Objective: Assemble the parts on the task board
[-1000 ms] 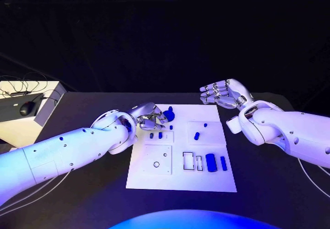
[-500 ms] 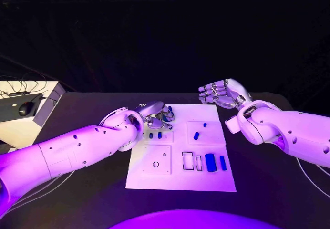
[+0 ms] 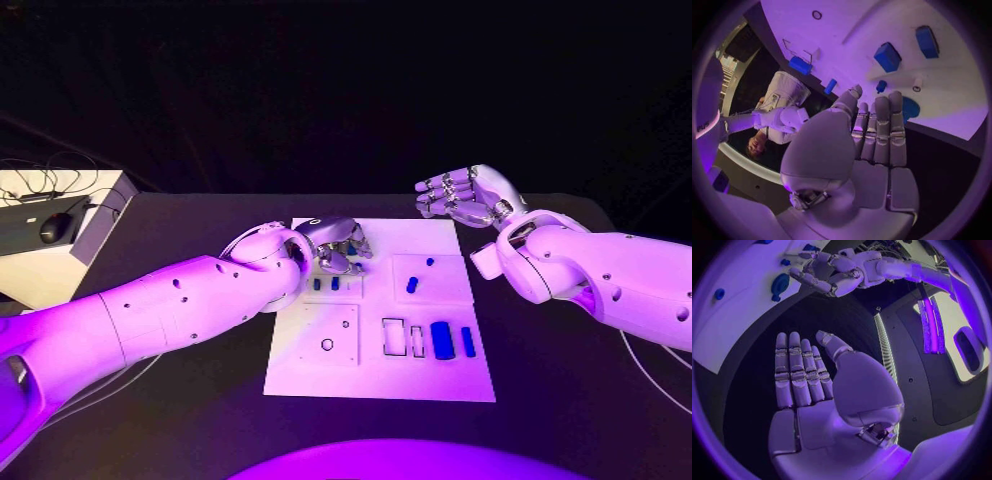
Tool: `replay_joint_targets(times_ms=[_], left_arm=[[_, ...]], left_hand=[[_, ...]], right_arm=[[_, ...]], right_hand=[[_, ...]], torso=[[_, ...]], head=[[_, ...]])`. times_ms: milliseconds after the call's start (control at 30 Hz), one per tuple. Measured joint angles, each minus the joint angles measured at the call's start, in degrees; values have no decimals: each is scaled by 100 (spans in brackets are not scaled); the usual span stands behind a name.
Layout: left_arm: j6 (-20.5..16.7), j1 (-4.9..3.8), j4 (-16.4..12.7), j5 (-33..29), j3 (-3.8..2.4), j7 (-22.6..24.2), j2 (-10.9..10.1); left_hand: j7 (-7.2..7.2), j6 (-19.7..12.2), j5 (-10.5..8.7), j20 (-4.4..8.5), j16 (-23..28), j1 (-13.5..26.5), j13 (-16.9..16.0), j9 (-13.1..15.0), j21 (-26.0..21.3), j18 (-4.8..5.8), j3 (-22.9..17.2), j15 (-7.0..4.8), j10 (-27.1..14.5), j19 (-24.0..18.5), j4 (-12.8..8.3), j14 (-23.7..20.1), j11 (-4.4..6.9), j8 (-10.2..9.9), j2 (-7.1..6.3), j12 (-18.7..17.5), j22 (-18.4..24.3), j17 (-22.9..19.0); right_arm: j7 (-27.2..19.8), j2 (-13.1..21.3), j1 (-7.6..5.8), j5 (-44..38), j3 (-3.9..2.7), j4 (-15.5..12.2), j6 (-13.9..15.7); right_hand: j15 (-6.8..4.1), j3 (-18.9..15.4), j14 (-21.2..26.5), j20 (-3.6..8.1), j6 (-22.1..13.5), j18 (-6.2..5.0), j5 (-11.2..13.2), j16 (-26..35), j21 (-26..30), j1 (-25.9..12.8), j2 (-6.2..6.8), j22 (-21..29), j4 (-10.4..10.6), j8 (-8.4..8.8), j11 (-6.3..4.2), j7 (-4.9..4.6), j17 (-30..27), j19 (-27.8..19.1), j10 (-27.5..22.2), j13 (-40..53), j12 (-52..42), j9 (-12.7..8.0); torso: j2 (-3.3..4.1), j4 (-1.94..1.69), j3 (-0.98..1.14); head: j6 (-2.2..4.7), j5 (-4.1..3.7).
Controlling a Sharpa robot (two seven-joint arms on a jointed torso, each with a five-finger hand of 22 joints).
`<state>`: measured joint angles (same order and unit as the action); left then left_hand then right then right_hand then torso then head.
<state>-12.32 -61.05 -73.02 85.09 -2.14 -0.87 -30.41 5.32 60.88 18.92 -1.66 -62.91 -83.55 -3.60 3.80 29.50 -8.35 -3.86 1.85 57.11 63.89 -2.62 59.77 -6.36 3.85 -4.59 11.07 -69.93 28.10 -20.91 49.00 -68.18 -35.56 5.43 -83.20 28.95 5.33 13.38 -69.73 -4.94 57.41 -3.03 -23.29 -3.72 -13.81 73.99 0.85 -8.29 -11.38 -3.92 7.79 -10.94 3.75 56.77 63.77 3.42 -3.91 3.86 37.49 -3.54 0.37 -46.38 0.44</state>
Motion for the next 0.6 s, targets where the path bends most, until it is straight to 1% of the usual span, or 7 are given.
replay_joint_targets(times_ms=[167,200,267,300,367,433,600], left_arm=[[146,-8,75,91,10,-90,62],[172,-10,92,112,11,-109,72],[203,-12,115,140,12,-136,81],[216,-13,126,153,12,-148,86],[230,-15,139,173,12,-167,92],[239,-16,154,193,13,-190,97],[235,-17,176,228,13,-225,107]], left_hand=[[8,-8,0,-21,-205,-12,0,-5,0,-1,-17,0,5,21,27,0,5,0,-12,-61,-95,-182],[8,-8,0,-21,-237,-12,0,-5,0,0,-35,0,42,21,44,0,30,0,-12,-63,-116,-208],[8,-8,0,-21,-309,-12,0,-4,23,0,-63,3,88,21,63,-3,0,0,-12,-118,-175,-289],[8,-8,0,-21,-349,-12,4,-4,35,-1,-103,12,109,21,56,-11,3,0,-12,-148,-207,-338],[8,-8,0,-21,-371,-12,4,-4,35,-19,-124,11,118,21,47,-11,10,0,-12,-148,-227,-372],[22,6,0,-21,-405,-12,4,-4,35,-80,-173,11,118,21,48,-11,10,0,-12,-180,-254,-417],[51,35,0,-41,-493,-12,4,-4,62,-87,-309,11,244,42,39,-10,-11,0,-12,-244,-318,-484]], right_arm=[[-1,-2,0,0,0,-2,0],[-2,-2,0,0,0,-2,0],[-2,-3,0,1,0,-3,0],[-2,-3,0,1,0,-3,-1],[-3,-3,0,1,0,-3,-1],[-3,-3,0,1,0,-3,-1],[-4,-5,0,1,0,-4,-2]], right_hand=[[0,0,0,0,0,0,0,0,0,0,0,0,0,0,0,0,0,0,0,0,0,0],[0,0,0,0,0,0,0,0,0,0,0,0,0,0,0,0,0,0,0,0,0,0],[0,0,0,0,0,0,0,0,0,0,0,0,0,0,0,0,0,0,0,0,0,0],[0,0,0,0,0,0,0,0,0,0,0,0,0,0,0,0,0,0,0,0,0,0],[0,0,0,0,0,0,0,0,0,0,0,1,0,0,0,0,0,0,0,0,0,0],[0,0,0,0,0,0,0,0,0,0,0,1,0,0,0,0,0,0,0,0,0,0],[0,0,0,0,0,0,0,0,0,0,0,1,0,0,0,0,0,0,0,0,0,0]], torso=[[-1,1,-2],[-1,1,-3],[-1,1,-3],[-1,1,-3],[-1,1,-3],[-1,0,-3],[-1,-2,-3]], head=[[3,-1],[4,-1],[4,-3],[4,-3],[5,-7],[5,-8],[5,-15]])
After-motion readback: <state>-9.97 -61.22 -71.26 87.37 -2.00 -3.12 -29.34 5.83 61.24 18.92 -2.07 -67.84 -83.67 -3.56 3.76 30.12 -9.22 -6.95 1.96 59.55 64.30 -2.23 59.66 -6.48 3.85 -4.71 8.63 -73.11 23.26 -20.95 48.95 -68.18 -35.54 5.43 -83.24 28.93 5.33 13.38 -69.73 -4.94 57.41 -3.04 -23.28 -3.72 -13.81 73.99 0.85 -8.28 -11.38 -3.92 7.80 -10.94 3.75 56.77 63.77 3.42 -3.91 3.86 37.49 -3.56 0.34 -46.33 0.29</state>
